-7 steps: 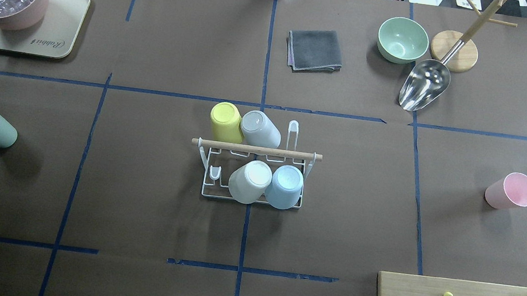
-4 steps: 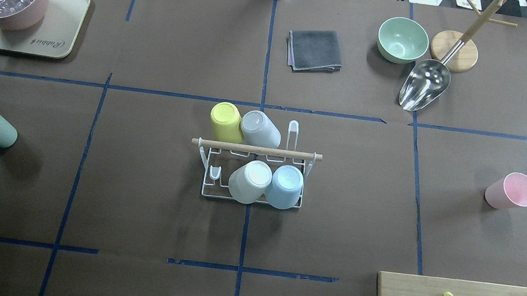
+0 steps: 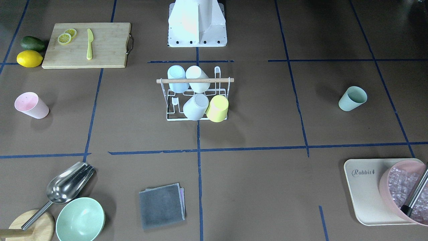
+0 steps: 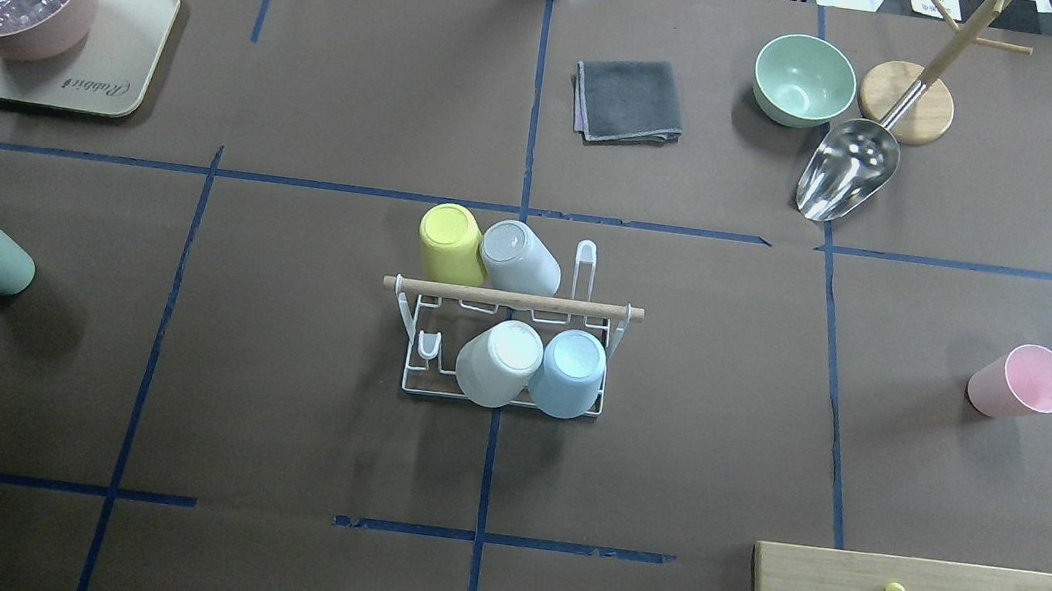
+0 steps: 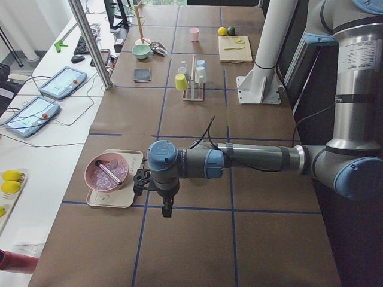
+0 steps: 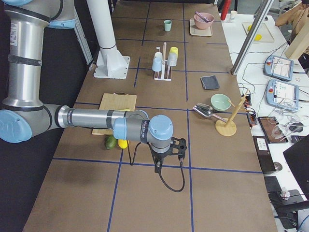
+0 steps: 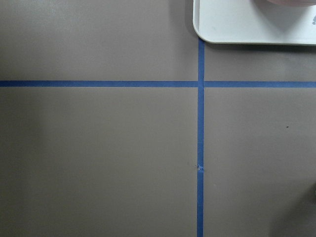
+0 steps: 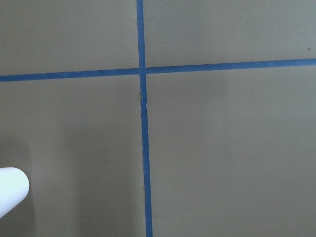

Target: Place cup on cup holder

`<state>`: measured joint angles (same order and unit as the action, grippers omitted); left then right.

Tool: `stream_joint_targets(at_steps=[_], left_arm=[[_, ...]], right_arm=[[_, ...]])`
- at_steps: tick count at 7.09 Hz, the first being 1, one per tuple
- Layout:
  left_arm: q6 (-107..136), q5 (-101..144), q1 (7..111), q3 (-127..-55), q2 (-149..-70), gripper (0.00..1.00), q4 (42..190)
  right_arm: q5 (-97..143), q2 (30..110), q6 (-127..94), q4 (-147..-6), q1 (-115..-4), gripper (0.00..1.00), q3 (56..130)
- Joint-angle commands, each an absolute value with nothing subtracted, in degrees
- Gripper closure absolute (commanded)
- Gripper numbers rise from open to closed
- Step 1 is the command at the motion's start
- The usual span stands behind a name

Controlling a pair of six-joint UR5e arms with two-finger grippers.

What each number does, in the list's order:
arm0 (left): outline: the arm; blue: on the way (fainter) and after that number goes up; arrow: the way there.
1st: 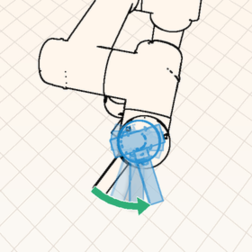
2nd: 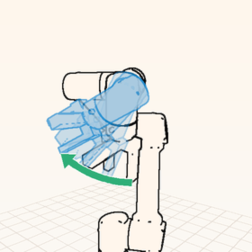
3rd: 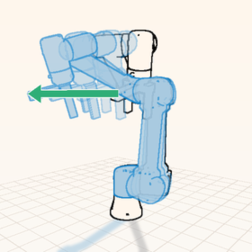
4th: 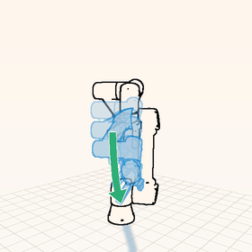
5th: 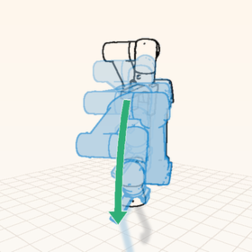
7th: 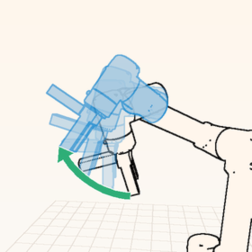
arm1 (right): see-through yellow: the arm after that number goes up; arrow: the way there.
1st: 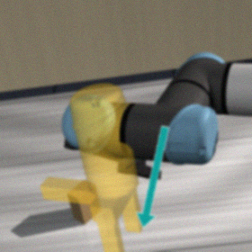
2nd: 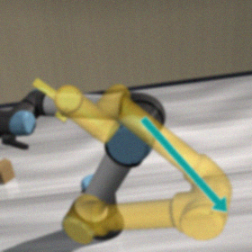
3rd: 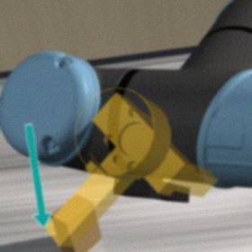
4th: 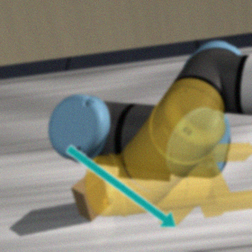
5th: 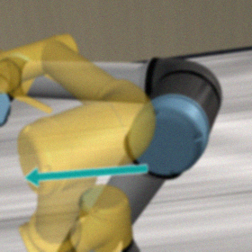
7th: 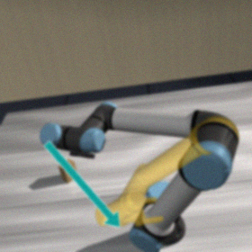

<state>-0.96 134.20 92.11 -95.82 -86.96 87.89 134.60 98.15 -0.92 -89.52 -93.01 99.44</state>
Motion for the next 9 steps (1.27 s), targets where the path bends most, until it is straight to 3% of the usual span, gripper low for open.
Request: stream_joint_targets(at_steps=[1,3,6,9], left_arm=[[-0.97,134.12,91.94,-98.07,-88.23,0.0,83.01],[-0.97,134.03,90.53,-103.08,-93.22,0.0,70.72],[-0.97,133.25,84.05,-102.75,-104.72,0.0,60.5],[-0.88,133.76,76.48,-99.33,-110.91,0.0,59.06]], right_arm=[[133.51,96.86,-0.97,-86.92,-91.24,0.0,100.01],[131.24,93.0,-1.32,-87.36,-82.58,0.0,101.41],[124.56,88.45,-1.14,-100.56,-65.37,0.0,108.18],[120.59,72.57,0.0,-113.61,-57.43,0.0,101.29]])
